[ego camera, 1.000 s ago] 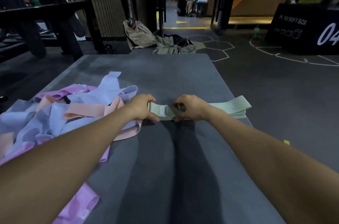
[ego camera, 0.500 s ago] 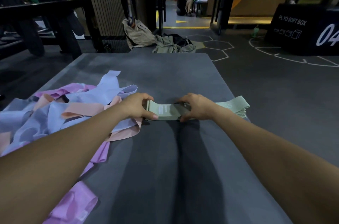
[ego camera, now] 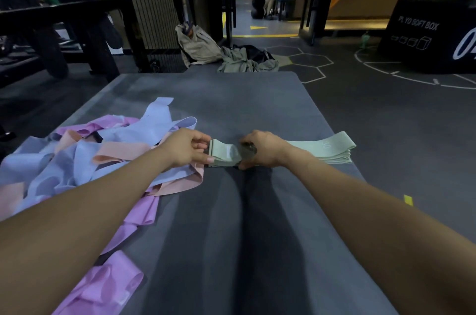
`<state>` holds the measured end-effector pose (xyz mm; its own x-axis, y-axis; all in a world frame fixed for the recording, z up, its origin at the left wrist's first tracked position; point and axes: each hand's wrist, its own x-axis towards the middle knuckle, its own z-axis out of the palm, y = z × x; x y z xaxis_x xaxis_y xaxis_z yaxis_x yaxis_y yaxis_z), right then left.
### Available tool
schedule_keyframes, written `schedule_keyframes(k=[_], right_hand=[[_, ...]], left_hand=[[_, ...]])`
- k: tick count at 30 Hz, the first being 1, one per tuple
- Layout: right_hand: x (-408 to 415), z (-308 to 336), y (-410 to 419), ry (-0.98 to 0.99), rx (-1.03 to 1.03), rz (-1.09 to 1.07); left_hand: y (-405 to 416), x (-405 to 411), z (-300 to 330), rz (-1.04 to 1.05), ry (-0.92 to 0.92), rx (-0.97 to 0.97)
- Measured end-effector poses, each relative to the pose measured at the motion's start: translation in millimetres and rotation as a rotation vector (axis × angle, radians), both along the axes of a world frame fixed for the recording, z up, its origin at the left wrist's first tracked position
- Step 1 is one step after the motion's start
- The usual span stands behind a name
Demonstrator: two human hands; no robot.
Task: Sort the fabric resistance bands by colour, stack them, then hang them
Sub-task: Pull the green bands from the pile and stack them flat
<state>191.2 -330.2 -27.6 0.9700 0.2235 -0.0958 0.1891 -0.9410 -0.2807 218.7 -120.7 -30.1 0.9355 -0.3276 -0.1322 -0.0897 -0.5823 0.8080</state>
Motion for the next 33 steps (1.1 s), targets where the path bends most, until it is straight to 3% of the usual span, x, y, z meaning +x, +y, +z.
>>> schedule_keyframes(k=[15, 18, 20, 23, 33], right_hand=[[2.6, -1.9, 8.4, -0.01, 0.06, 0.001], [-1.8, 1.7, 2.5, -0.06, 0.089, -0.001], [-6.2, 5.6, -8.3, -0.106, 0.088, -0.018], [-16.1, 11.6, -33.6, -0.131, 0.042, -0.078], [-29.1, 17.4, -109.9, 0.02, -0.234, -0.176]], left_hand=[[-4.0, -8.3, 5.5, -0.043, -0.025, 0.054], [-7.9, -9.1, 13.9, -0.047, -0.278, 0.243], [-18.1, -11.6, 21.8, -0.072, -0.448, 0.272], [-47.3, -16.5, 24.4, -0.152, -0.552, 0.269], [-120.7, -5.2, -1.9, -0.317, -0.389, 0.631]])
